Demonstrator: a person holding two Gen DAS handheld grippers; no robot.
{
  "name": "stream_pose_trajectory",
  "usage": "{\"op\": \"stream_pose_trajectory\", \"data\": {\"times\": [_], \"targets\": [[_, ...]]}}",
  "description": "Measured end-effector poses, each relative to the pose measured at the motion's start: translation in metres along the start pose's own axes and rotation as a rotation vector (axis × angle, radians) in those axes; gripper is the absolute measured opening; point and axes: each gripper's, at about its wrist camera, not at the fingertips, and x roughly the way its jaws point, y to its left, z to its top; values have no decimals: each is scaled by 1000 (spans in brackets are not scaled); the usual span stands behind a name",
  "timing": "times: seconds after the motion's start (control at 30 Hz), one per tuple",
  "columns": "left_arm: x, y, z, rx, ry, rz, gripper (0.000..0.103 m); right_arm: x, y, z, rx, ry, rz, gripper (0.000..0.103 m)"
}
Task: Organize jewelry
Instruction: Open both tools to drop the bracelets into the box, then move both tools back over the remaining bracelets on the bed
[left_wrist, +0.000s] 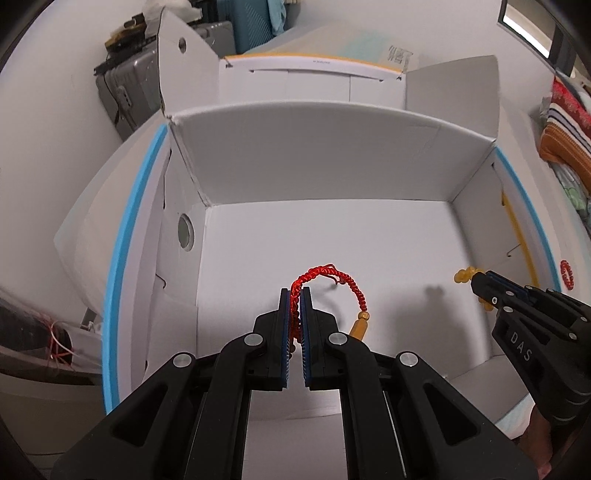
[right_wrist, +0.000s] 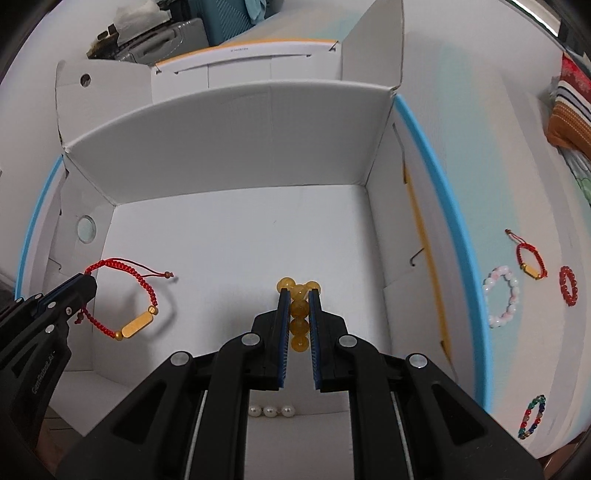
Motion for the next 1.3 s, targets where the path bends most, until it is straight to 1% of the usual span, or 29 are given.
{"op": "stream_pose_trajectory", "data": {"times": [0.13,0.2,0.3,0.33,0.37,0.4,0.47,0.5,0.53,0.57,0.6,0.67,0.7,0.73,0.77,0.8,0.9,0.93,1.03,1.1,1.3], "targets": [[6,3,-2,-5,5,0,5,5,4,0,-7,9,-2,9],[7,4,-3,-3,1,2,8,5,3,0,-6,9,-7,12],[6,6,-4,-7,-9,18,9,-2,4,1,-3,-15,-15,12],[6,7,-4,-9,-11,15,10,-5,4,1,-2,-21,-11,14],[6,8,-4,-13,-13,13,17,-8,5,1,-6,-29,-7,22],[4,9,-4,-21,-20,10,22,-13,6,1,-12,-42,-8,31],[-1,10,-4,-25,-38,13,38,-22,6,-1,-18,-66,-7,35],[-5,10,-4,-25,-53,20,43,-28,6,-3,-22,-75,-2,36],[-9,9,-4,-24,-65,22,51,-33,6,-3,-23,-83,2,39],[-13,8,-4,-24,-78,23,57,-40,5,-4,-21,-98,2,46],[-17,7,-4,-25,-87,26,59,-47,3,-6,-19,-116,-3,51],[-26,4,-5,-22,-116,31,73,-60,-2,-8,-13,-144,-17,57],[-31,1,-5,-18,-131,34,77,-65,-4,-8,-9,-154,-22,61],[-37,-2,-5,-13,-148,41,84,-73,-10,-11,-1,-170,-26,64],[-42,-5,-6,-8,-166,46,89,-80,-14,-12,5,-183,-30,69],[-47,-8,-7,-6,-181,43,90,-85,-16,-14,10,-191,-35,73],[-57,-18,-8,-7,-194,18,95,-106,-33,-21,38,-237,-57,83],[-61,-23,-9,1,-202,11,97,-111,-38,-22,49,-249,-62,84],[-72,-40,-13,36,-221,4,97,-127,-53,-28,67,-279,-74,88],[-79,-51,-17,52,-228,-16,97,-135,-61,-33,77,-299,-87,91],[-94,-85,-30,95,-255,-57,97,-157,-99,-60,126,-345,-130,94]]}}
